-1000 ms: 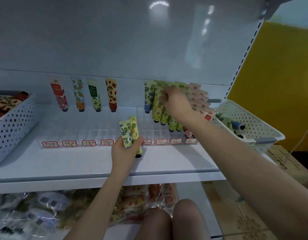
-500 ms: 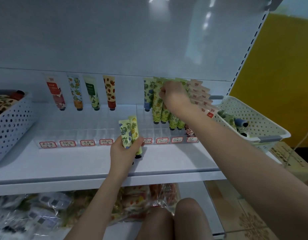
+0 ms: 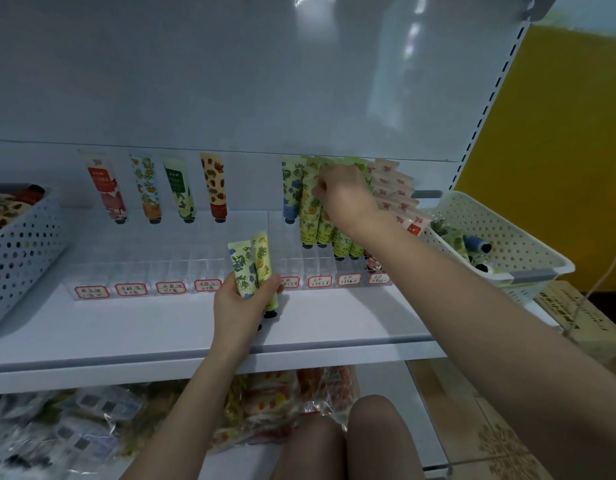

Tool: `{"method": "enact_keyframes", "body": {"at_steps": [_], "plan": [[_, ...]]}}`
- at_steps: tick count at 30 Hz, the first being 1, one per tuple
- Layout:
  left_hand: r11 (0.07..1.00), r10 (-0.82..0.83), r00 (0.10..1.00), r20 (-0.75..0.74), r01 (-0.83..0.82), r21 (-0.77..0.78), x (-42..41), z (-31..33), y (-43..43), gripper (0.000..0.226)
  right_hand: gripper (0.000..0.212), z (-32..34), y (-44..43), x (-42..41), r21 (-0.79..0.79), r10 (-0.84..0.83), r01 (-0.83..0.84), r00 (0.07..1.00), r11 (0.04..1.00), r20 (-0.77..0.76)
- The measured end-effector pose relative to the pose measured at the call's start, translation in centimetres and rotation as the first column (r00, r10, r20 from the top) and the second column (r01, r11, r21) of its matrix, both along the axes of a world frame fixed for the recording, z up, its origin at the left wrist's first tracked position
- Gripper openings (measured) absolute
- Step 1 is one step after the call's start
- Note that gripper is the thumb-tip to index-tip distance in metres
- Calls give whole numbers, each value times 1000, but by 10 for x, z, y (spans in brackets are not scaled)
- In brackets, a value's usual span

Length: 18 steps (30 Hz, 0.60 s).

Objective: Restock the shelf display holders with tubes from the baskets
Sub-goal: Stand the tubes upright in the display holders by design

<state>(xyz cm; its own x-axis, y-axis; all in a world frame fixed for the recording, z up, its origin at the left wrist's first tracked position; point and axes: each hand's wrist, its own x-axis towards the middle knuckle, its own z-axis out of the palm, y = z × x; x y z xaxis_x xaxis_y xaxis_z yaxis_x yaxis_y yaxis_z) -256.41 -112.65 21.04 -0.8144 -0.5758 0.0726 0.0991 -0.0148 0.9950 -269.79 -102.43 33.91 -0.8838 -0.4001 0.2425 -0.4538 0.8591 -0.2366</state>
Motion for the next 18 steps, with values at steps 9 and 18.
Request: {"method": "enact_keyframes", "body": {"at_steps": [9, 18], "plan": [[1000, 3, 1000, -6, -3, -15, -1, 0, 0, 13, 22, 3, 6, 11, -78, 71, -75, 996, 994, -47], [998, -50, 999, -3, 50, 38, 4, 7, -1, 9, 18, 4, 14, 12, -393, 133, -166, 985, 905, -109]]}}
